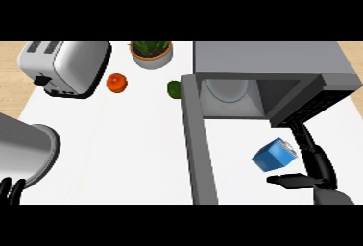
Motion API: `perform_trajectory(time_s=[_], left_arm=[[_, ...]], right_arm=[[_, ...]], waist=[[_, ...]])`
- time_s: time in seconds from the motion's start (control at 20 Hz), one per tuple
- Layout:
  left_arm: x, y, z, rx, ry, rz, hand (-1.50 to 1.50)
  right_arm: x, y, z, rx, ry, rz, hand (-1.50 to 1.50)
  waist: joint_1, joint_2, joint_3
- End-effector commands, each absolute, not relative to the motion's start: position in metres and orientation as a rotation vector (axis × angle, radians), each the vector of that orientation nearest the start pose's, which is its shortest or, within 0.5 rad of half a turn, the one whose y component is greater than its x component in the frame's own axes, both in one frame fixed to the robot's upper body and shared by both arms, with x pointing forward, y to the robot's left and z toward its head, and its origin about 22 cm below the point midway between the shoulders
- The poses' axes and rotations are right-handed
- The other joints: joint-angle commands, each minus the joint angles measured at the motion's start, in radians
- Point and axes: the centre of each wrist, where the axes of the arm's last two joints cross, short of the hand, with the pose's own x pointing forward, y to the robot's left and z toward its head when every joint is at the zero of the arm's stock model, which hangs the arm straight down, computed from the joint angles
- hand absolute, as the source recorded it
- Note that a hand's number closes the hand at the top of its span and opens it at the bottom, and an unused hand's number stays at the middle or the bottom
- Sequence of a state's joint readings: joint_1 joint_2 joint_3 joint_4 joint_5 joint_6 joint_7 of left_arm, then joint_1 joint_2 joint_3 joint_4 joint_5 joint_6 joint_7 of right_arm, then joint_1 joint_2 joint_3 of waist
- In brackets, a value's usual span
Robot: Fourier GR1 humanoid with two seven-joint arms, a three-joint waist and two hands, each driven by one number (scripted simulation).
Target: Pick up the milk, place it into the microwave and close the microwave
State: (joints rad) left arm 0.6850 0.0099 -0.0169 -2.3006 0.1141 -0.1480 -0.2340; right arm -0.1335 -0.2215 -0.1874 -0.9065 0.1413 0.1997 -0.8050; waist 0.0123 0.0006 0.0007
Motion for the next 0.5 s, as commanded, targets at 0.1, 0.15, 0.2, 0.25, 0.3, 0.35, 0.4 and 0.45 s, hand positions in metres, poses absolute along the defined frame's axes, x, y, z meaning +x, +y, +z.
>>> perform_trajectory(time_s=[0.1,0.15,0.2,0.25,0.3,0.35,0.4,0.45], left_arm=[[0.066,0.276,0.064,0.085,-1.911,0.074,-1.5],[0.086,0.264,0.089,0.094,-1.922,0.073,-1.5],[0.086,0.266,0.086,0.085,-1.93,0.079,-1.5],[0.079,0.27,0.07,0.083,-1.92,0.069,-1.5],[0.089,0.268,0.073,0.081,-1.912,0.068,-1.5],[0.086,0.265,0.069,0.088,-1.908,0.052,-1.5],[0.085,0.263,0.075,0.087,-1.916,0.076,-1.5],[0.07,0.267,0.078,0.078,-1.922,0.069,-1.5]], right_arm=[[0.245,-0.35,-0.107,-0.022,-1.752,0.275,-1.5],[0.251,-0.335,-0.109,-0.011,-1.736,0.289,-1.5],[0.253,-0.35,-0.113,0.003,-1.758,0.273,-1.5],[0.253,-0.334,-0.12,0.014,-1.755,0.287,-1.5],[0.247,-0.34,-0.124,0.039,-1.735,0.303,-1.5],[0.242,-0.345,-0.129,0.052,-1.746,0.26,-1.5],[0.241,-0.346,-0.127,0.079,-1.735,0.259,-1.5],[0.233,-0.351,-0.132,0.075,-1.723,0.255,-1.5]], waist=[[0.004,-0.001,0.0],[-0.004,0.0,0.0],[0.001,0.002,0.0],[0.003,0.0,0.0],[0.001,0.002,0.0],[0.004,0.002,0.001],[0.002,0.001,0.0],[0.009,0.001,0.001]])
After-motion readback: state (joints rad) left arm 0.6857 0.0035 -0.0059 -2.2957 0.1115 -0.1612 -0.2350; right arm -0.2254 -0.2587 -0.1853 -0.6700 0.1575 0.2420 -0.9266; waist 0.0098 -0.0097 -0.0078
